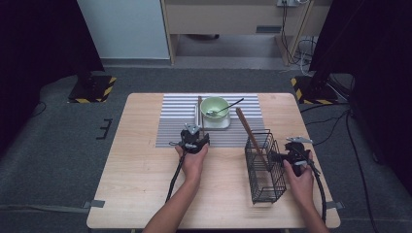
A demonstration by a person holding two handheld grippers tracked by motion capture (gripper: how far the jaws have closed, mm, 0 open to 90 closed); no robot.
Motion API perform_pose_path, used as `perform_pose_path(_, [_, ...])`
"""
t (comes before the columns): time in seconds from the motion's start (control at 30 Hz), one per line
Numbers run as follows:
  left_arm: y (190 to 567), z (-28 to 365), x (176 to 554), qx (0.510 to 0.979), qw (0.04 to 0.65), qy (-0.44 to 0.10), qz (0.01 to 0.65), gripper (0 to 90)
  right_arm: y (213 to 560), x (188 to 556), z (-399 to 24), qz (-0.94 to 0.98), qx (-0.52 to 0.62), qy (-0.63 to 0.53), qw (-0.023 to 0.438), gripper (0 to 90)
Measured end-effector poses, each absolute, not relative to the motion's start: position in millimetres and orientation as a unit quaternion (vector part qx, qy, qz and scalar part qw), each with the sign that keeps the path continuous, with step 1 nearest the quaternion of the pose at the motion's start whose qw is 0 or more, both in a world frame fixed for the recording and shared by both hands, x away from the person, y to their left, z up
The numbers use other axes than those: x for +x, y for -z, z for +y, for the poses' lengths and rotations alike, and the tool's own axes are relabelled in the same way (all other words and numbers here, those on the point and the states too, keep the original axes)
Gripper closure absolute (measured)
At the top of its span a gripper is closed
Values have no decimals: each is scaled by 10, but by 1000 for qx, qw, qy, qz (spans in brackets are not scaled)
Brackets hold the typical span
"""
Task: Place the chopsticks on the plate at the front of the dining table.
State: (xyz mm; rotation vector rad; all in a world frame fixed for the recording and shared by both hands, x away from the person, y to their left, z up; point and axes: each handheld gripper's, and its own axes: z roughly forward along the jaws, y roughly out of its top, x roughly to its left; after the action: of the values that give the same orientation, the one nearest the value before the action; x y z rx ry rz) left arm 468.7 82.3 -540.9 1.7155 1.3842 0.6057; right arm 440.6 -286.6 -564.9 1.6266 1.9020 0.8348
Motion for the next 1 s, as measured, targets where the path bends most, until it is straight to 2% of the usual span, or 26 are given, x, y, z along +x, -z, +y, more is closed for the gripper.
perform_pose_path(0.27, [5443, 848, 4718, 682, 413, -233, 558, 558, 5649, 4406, -2867, 699, 597, -306, 249, 14])
perform_pose_path(1.0, [5468, 868, 4741, 688, 417, -230, 547, 753, 5649, 4406, -2866, 699, 597, -306, 249, 14])
